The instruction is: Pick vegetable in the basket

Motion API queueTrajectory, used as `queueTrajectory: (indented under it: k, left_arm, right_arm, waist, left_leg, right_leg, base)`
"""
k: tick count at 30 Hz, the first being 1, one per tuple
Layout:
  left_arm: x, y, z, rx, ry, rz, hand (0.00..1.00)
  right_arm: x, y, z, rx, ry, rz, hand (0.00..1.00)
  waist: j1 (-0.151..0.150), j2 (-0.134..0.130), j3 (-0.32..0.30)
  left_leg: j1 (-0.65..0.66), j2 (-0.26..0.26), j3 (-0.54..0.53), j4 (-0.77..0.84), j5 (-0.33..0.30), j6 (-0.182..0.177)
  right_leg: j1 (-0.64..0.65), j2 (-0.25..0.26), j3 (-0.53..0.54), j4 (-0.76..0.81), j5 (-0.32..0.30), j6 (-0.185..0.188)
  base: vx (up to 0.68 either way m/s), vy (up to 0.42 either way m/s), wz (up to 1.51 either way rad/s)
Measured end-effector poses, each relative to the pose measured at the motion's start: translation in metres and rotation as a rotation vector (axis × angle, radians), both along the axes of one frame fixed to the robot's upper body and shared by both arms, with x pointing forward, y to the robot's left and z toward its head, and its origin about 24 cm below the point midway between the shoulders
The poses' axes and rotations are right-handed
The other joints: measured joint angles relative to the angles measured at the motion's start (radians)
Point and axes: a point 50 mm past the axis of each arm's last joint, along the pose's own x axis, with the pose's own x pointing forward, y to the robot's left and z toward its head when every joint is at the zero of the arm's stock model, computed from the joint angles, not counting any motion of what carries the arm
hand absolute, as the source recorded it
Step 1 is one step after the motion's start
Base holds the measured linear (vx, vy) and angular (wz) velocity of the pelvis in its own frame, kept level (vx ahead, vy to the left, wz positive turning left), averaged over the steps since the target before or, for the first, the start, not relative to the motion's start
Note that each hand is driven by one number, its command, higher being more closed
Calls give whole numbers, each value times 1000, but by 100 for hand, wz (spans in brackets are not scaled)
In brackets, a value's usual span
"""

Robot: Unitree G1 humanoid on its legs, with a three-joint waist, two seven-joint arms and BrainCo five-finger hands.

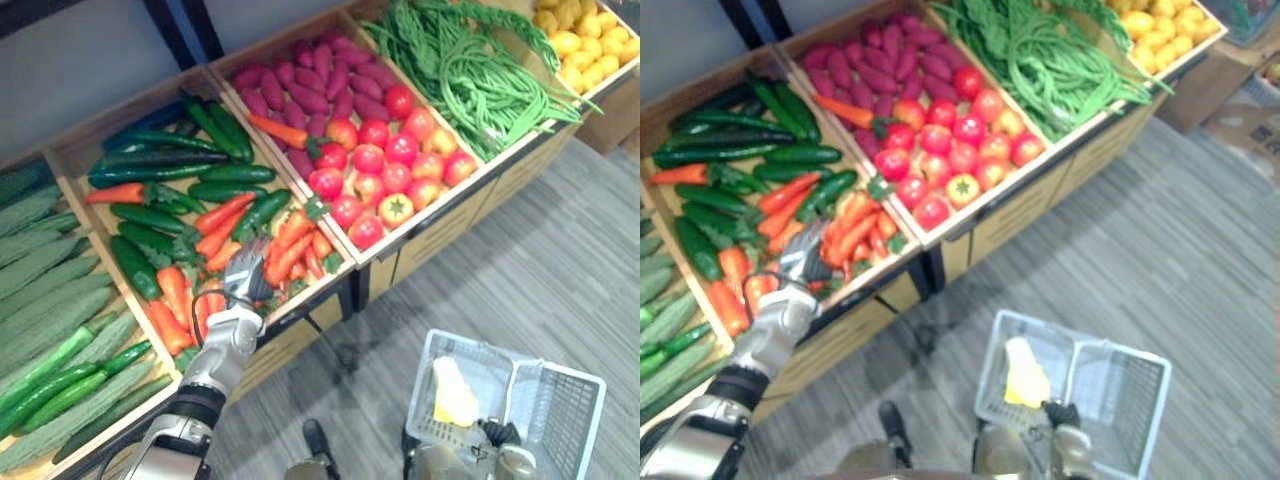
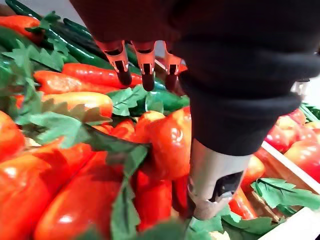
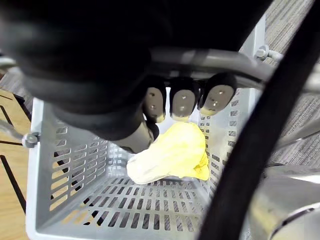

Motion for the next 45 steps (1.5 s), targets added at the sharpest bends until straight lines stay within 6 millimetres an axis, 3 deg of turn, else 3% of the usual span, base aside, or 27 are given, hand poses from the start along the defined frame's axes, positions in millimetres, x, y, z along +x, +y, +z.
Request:
queueTrajectory:
  k: [6,14,20,36,45]
  left_arm:
    - [6,0,7,4,-27,14,0]
    - [13,-4,17,5,-58,5,0]
    - [14,-2,14,8,-41,17,0]
    - [26,8,20,-20,-58,123,0]
    - [31,16,16,-48,-22,194,0]
  right_arm:
    - [4,0,2,-4,-19,-3,100]
    - [6,-3,5,-20,-38,-13,100]
    - [8,-5,7,-31,-48,-16,100]
    - [9,-6,8,-37,-59,-18,100]
    - [9,-6,8,-39,-59,-12,100]
  waist:
    - [3,12,13]
    - [2,24,24]
    - [3,37,35]
    - [5,36,42]
    - [25,33,46]
  left_leg:
    - [-1,31,17,0,11,-15]
    - [-30,33,19,0,22,-21]
    - [-37,33,22,0,29,-17]
    - [-87,28,21,-6,47,-6]
    - [-95,29,21,0,50,-10]
  right_leg:
    - [-20,23,12,14,26,-18]
    - [-54,24,14,17,26,-18]
    - [-69,24,27,17,41,-15]
    - [-102,14,23,-26,68,2]
    - [-100,19,11,-34,69,3]
  base:
    - [28,-23,-11]
    - [5,-4,-2]
    - [-18,8,-6]
    - [-34,-2,-1]
    - [99,-18,3]
